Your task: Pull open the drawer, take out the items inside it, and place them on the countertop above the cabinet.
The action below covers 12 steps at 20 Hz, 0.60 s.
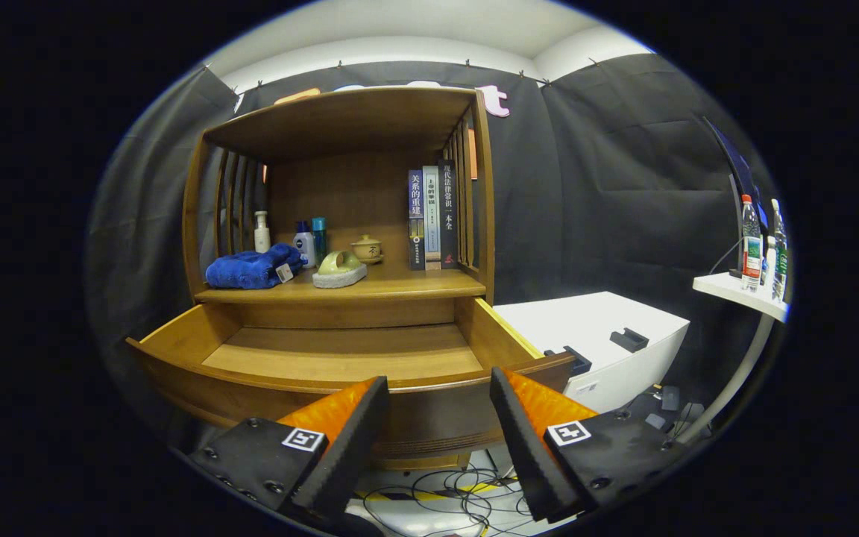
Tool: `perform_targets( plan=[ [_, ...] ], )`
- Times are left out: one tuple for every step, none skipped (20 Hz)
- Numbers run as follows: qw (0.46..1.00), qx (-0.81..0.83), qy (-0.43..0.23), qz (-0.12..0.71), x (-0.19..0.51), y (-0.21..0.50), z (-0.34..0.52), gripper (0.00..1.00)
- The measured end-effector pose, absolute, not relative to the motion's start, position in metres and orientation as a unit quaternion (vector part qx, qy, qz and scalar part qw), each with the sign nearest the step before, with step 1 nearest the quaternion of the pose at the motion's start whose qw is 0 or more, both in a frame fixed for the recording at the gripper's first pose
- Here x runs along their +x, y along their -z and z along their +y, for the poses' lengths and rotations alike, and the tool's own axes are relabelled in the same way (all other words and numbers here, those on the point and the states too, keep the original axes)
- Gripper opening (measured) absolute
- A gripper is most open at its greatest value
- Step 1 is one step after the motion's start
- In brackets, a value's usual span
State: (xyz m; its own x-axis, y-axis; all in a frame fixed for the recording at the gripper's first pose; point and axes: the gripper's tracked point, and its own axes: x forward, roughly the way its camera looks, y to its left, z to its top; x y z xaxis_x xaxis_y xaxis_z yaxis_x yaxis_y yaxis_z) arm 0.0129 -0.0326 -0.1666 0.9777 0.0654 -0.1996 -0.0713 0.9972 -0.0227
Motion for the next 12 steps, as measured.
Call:
perform_targets(
  plan=[
    [0.995, -0.012, -0.033, 0.097, 0.014, 0.165, -0.032, 0.93],
    [0.994, -0.012, -0.031, 0.1, 0.016, 0.166, -0.033, 0.93],
    [0.994, -0.011, -0.03, 0.101, 0.017, 0.166, -0.032, 0.93],
    [0.994, -0.011, -0.03, 0.101, 0.021, 0.165, -0.031, 0.93],
    [0.994, -0.011, -0.03, 0.102, 0.023, 0.165, -0.03, 0.93],
    [0.994, -0.012, -0.03, 0.102, 0.025, 0.165, -0.03, 0.93],
    [0.994, -0.012, -0.029, 0.102, 0.027, 0.165, -0.029, 0.93],
    [0.994, -0.012, -0.029, 0.102, 0.03, 0.164, -0.028, 0.93],
    [0.994, -0.01, -0.029, 0.102, 0.032, 0.164, -0.027, 0.93],
    [0.994, -0.008, -0.029, 0.103, 0.035, 0.164, -0.028, 0.93],
    [0.994, -0.004, -0.027, 0.103, 0.037, 0.164, -0.027, 0.93],
    [0.994, 0.0, -0.026, 0.103, 0.041, 0.164, -0.026, 0.93]
  ],
)
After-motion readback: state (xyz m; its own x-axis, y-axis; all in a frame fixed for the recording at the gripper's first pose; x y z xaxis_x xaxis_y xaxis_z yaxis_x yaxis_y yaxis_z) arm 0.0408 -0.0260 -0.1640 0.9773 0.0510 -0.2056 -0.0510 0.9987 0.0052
